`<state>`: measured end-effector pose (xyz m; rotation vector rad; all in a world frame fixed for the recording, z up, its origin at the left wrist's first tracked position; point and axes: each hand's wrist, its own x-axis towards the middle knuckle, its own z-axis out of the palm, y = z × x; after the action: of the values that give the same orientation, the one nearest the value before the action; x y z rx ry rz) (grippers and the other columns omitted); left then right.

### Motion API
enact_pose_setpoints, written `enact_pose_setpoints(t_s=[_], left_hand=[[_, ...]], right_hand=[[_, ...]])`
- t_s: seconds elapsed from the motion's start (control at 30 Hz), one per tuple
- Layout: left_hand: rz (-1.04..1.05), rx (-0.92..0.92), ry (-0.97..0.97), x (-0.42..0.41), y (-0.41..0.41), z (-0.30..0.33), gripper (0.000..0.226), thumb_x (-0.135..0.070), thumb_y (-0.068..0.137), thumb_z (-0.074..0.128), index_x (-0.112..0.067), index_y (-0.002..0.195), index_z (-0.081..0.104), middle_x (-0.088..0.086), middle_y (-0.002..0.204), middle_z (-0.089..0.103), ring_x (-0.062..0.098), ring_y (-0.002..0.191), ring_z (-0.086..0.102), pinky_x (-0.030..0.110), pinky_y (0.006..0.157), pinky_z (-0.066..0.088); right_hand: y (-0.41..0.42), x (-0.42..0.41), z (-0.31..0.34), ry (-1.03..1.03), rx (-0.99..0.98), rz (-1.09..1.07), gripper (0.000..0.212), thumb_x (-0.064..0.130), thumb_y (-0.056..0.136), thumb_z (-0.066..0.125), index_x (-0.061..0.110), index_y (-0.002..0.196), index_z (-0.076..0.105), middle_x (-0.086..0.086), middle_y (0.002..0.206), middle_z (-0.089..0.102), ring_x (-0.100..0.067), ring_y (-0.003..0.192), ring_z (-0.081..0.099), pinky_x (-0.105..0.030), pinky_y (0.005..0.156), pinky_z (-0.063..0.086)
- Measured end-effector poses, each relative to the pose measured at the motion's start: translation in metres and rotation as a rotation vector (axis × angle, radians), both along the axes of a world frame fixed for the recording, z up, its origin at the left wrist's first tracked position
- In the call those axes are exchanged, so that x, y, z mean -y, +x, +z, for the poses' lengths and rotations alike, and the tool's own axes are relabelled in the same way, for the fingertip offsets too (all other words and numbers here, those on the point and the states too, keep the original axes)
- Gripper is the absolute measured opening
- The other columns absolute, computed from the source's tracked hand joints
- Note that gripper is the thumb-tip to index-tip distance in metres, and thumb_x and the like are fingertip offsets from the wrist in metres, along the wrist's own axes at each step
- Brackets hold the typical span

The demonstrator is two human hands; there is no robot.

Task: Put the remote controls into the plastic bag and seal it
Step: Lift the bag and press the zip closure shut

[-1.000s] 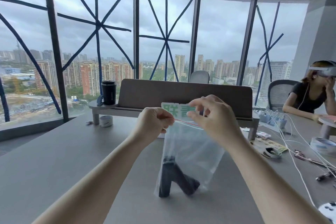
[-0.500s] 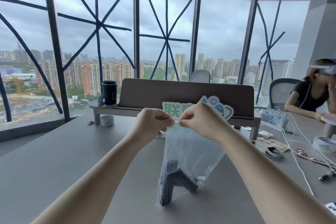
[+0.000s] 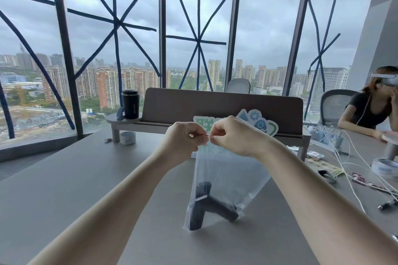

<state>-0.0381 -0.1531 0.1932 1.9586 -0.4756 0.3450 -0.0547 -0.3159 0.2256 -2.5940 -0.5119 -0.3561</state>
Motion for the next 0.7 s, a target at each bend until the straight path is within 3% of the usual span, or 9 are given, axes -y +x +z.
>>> enact_pose_setpoints(t_s=[0.1, 0.27, 0.43, 0.57, 0.7], left_hand=[[0.020, 0.020, -0.001, 0.0005, -0.0005, -0.0007, 0.019, -0.007, 0.081, 0.067, -0.017, 0.065, 0.065, -0.003, 0.061, 0.060, 0.012, 0.051, 0.048, 0.008, 0.037, 0.033], [-0.027, 0.006, -0.031, -0.0015, -0.0006, 0.0050, 0.011, -0.006, 0.080, 0.069, -0.010, 0.070, 0.070, 0.004, 0.068, 0.064, 0.001, 0.040, 0.043, 0.008, 0.038, 0.033], [-0.030, 0.013, 0.008, -0.0047, 0.0021, 0.0063, 0.015, -0.008, 0.080, 0.068, -0.014, 0.066, 0.069, 0.006, 0.068, 0.065, 0.001, 0.039, 0.041, 0.009, 0.037, 0.032], [-0.020, 0.009, 0.016, -0.0059, 0.0043, 0.0065, 0.019, -0.009, 0.080, 0.068, -0.018, 0.063, 0.067, 0.004, 0.067, 0.065, 0.002, 0.039, 0.041, 0.009, 0.037, 0.032], [-0.004, 0.016, 0.005, -0.0071, 0.0064, 0.0066, 0.021, -0.008, 0.080, 0.067, -0.018, 0.061, 0.066, 0.001, 0.063, 0.063, 0.005, 0.039, 0.041, 0.011, 0.037, 0.032]], right_hand=[[-0.0009, -0.0019, 0.0027, 0.002, -0.021, -0.001, 0.018, 0.026, 0.092, 0.061, 0.014, 0.086, 0.072, 0.009, 0.073, 0.059, -0.007, 0.068, 0.052, -0.024, 0.063, 0.043], [0.0016, 0.0016, 0.0056, 0.056, -0.037, -0.016, 0.020, 0.026, 0.089, 0.065, 0.019, 0.072, 0.072, -0.004, 0.079, 0.072, -0.012, 0.066, 0.058, -0.040, 0.074, 0.056], [0.0050, 0.0012, 0.0062, 0.079, -0.026, -0.006, 0.014, 0.026, 0.083, 0.070, 0.017, 0.074, 0.077, -0.007, 0.077, 0.075, -0.015, 0.066, 0.062, -0.048, 0.072, 0.061], [0.0057, -0.0006, 0.0077, 0.090, -0.023, -0.003, 0.012, 0.025, 0.082, 0.071, 0.018, 0.074, 0.078, 0.000, 0.070, 0.071, -0.013, 0.063, 0.059, -0.045, 0.070, 0.061], [0.0042, -0.0071, 0.0074, 0.076, 0.022, -0.012, 0.014, 0.024, 0.084, 0.071, 0.015, 0.075, 0.076, 0.008, 0.062, 0.060, -0.007, 0.057, 0.050, -0.029, 0.060, 0.047]])
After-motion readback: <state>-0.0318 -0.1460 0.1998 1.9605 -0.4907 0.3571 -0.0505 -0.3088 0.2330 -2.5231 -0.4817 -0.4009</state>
